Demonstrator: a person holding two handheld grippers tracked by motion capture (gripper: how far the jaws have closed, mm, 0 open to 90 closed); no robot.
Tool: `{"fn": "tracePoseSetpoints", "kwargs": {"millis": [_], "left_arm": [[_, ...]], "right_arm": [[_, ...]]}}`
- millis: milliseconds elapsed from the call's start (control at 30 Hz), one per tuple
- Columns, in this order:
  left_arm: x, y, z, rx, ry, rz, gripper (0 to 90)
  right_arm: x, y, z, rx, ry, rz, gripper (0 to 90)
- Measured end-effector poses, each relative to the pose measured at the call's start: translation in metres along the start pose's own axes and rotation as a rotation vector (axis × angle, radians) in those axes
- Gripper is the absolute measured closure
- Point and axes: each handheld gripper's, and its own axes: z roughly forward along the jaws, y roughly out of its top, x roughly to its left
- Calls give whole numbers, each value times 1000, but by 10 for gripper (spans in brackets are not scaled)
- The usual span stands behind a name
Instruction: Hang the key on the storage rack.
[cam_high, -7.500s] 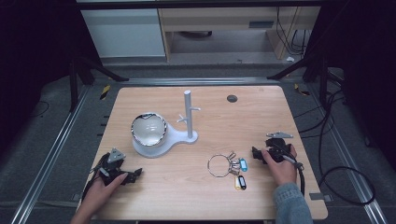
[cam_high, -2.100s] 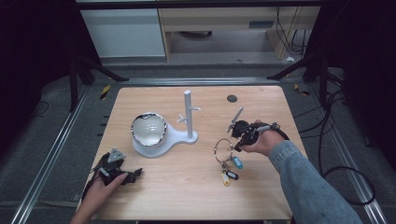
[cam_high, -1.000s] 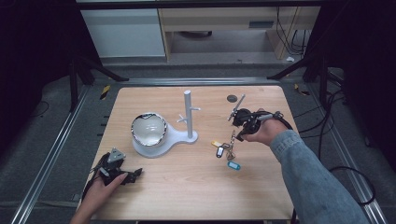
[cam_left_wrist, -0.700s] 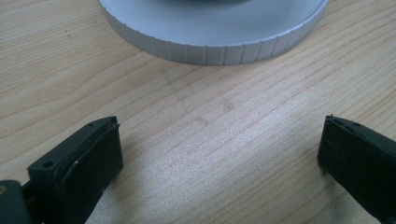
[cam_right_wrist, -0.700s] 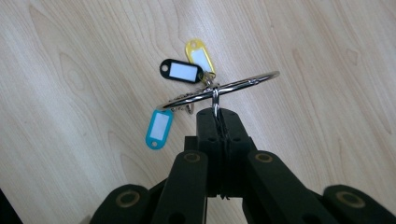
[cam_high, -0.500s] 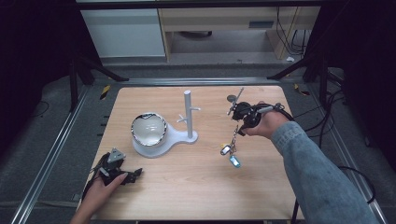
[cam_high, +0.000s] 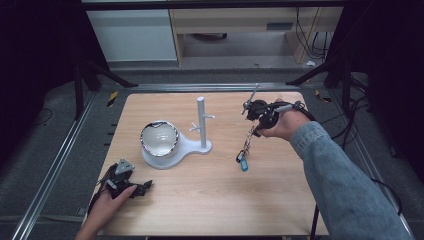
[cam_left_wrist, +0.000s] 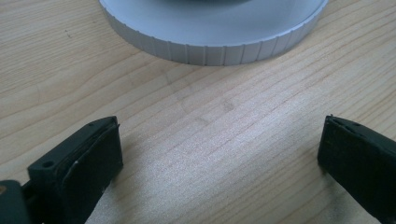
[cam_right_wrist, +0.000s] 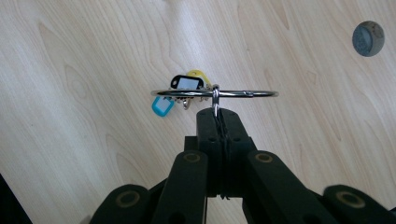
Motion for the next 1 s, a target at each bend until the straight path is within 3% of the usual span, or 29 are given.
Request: {"fn": "tracePoseSetpoints", "kwargs": {"millis": [633,700,1000], "left_arm": [[0,0,0,0,0,0,0],[0,0,0,0,0,1,0],[0,0,0,0,0,1,0]], "right_arm": [[0,19,-26,-19,-43,-41,890],[0,22,-30,-31,-69,-46,890],[3,37,-39,-35,-66,-70,889]]}}
